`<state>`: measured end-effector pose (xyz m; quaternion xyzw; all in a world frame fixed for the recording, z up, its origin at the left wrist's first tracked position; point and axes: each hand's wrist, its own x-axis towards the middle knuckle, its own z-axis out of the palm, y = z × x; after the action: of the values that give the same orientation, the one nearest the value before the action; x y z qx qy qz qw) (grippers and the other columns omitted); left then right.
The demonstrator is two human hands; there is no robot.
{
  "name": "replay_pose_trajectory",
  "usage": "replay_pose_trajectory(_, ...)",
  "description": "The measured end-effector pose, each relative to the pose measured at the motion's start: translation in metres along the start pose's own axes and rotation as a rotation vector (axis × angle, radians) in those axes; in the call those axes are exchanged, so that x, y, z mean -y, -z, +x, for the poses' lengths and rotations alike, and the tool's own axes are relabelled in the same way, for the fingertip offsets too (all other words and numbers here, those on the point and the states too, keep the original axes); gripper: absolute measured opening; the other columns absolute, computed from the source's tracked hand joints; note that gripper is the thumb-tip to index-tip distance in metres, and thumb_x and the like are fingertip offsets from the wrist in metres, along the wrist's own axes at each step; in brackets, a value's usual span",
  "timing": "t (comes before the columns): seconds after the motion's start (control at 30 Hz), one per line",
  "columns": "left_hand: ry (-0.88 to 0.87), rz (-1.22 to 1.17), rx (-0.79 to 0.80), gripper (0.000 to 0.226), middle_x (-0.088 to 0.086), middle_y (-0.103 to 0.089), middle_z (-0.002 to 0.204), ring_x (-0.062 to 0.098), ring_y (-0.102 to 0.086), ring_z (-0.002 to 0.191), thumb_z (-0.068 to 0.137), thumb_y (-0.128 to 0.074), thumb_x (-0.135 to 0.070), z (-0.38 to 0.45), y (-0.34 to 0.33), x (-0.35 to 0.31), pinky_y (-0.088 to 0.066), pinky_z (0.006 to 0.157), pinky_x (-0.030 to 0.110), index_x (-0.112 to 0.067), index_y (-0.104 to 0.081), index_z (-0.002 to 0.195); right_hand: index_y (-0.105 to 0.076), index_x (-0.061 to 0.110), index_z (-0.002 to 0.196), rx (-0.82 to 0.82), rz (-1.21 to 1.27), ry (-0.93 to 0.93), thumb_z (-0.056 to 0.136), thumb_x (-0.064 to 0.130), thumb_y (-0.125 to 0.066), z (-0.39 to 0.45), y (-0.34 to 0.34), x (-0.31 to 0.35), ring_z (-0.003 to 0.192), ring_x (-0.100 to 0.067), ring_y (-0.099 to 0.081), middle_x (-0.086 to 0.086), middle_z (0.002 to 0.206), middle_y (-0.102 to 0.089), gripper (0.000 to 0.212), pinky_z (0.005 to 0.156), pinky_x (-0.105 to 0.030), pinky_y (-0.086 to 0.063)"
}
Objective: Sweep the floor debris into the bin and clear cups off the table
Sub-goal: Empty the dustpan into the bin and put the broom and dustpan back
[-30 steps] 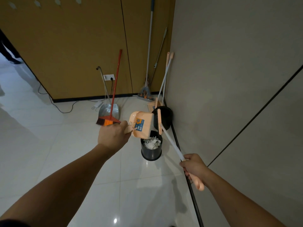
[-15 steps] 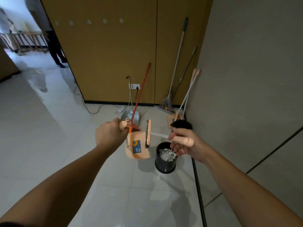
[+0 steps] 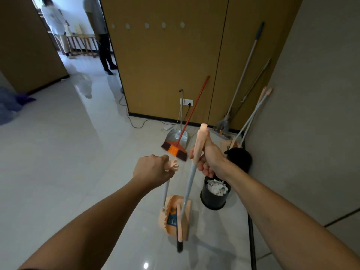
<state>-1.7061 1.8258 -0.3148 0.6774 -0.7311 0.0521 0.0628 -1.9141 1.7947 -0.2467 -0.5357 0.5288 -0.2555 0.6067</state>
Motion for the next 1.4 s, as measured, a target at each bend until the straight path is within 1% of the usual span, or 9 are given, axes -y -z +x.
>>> replay_pose_trajectory(0.07,-0.012,-0.027,0.012,0.030,-0.012,-0.053,0.064,0.004,-0.048,0.055,0.085,-0.057,-0.063,-0.003,-0.002,-0.002,-0.035,0.049,0.022,-0.035,-0.058,0.097,-0.070,0.017,0.066,0.085,0.039,0.000,0.061,0.101,-0.007,0.002,-0.001,-0.004,0.033,-0.014,-0.039,-0.007,0.048,-0.050,0.105,0.033,-0.017,-0.034)
replay_pose_trajectory(0.2,-0.100,-0.063,0.054,0.034,-0.013,-0.058,0.074,0.007,-0.052,0.062,0.087,-0.060,-0.061,-0.005,-0.001,-0.007,-0.032,0.052,0.022,-0.036,-0.058,0.109,-0.068,0.013,0.081,0.223,0.071,0.010,0.057,0.104,-0.010,0.003,0.002,-0.008,0.036,-0.016,-0.042,-0.010,0.053,-0.053,0.111,0.037,-0.018,-0.036)
replay_pose_trajectory(0.43,-0.255,-0.071,0.042,0.024,-0.015,-0.053,0.076,0.007,-0.047,0.072,0.084,-0.069,-0.054,0.009,0.004,-0.026,-0.029,0.060,0.024,-0.034,-0.067,0.098,-0.066,0.011,0.086,0.184,0.025,0.038,0.057,0.104,-0.013,-0.005,0.004,0.001,0.035,-0.015,-0.041,-0.009,0.053,-0.053,0.111,0.037,-0.018,-0.037)
replay_pose_trajectory(0.6,-0.232,-0.073,-0.014,0.027,-0.017,-0.052,0.086,0.009,-0.047,0.084,0.081,-0.073,-0.050,0.015,-0.004,-0.039,-0.030,0.074,0.031,-0.037,-0.064,0.103,-0.067,0.011,0.092,0.149,0.019,0.048,0.055,0.106,-0.017,-0.012,0.007,0.003,0.035,-0.015,-0.044,-0.009,0.054,-0.055,0.113,0.037,-0.019,-0.039)
replay_pose_trajectory(0.7,-0.237,-0.072,-0.003,0.038,-0.014,-0.047,0.085,0.011,-0.046,0.084,0.078,-0.061,-0.070,0.018,-0.008,-0.045,-0.036,0.075,0.034,-0.038,-0.061,0.098,-0.067,0.011,0.093,0.111,0.029,0.049,0.051,0.107,-0.018,-0.012,0.010,0.004,0.034,-0.014,-0.043,-0.008,0.053,-0.055,0.115,0.038,-0.020,-0.038)
replay_pose_trajectory(0.87,-0.129,-0.043,0.043,0.077,-0.010,-0.051,0.076,0.015,-0.046,0.079,0.064,-0.024,-0.101,0.023,-0.011,-0.057,-0.039,0.076,0.040,-0.037,-0.061,0.087,-0.068,0.015,0.077,0.069,0.097,0.078,0.051,0.107,-0.017,-0.013,0.010,0.004,0.033,-0.016,-0.041,-0.008,0.052,-0.053,0.108,0.040,-0.021,-0.039)
replay_pose_trajectory(1.07,-0.069,-0.056,-0.020,0.056,-0.012,-0.044,0.064,0.013,-0.046,0.071,0.070,-0.038,-0.085,0.032,-0.015,-0.066,-0.037,0.073,0.039,-0.033,-0.059,0.076,-0.069,0.013,0.078,0.022,0.128,0.075,0.046,0.108,-0.019,-0.011,0.013,0.006,0.035,-0.015,-0.043,-0.008,0.052,-0.053,0.111,0.043,-0.021,-0.040)
replay_pose_trajectory(1.2,-0.082,-0.065,0.002,0.055,-0.011,-0.046,0.064,0.013,-0.046,0.070,0.070,-0.036,-0.083,0.037,-0.017,-0.070,-0.037,0.074,0.039,-0.032,-0.055,0.072,-0.068,0.012,0.079,0.000,0.150,0.055,0.039,0.109,-0.020,-0.010,0.016,0.005,0.033,-0.014,-0.042,-0.009,0.051,-0.054,0.115,0.039,-0.020,-0.039)
replay_pose_trajectory(1.4,-0.150,-0.101,0.061,0.046,-0.012,-0.051,0.068,0.013,-0.050,0.075,0.079,-0.047,-0.076,0.048,-0.020,-0.076,-0.040,0.080,0.038,-0.031,-0.057,0.079,-0.069,0.014,0.078,-0.034,0.146,0.049,0.045,0.108,-0.021,-0.001,0.018,0.002,0.032,-0.016,-0.044,-0.011,0.052,-0.055,0.110,0.040,-0.021,-0.040)
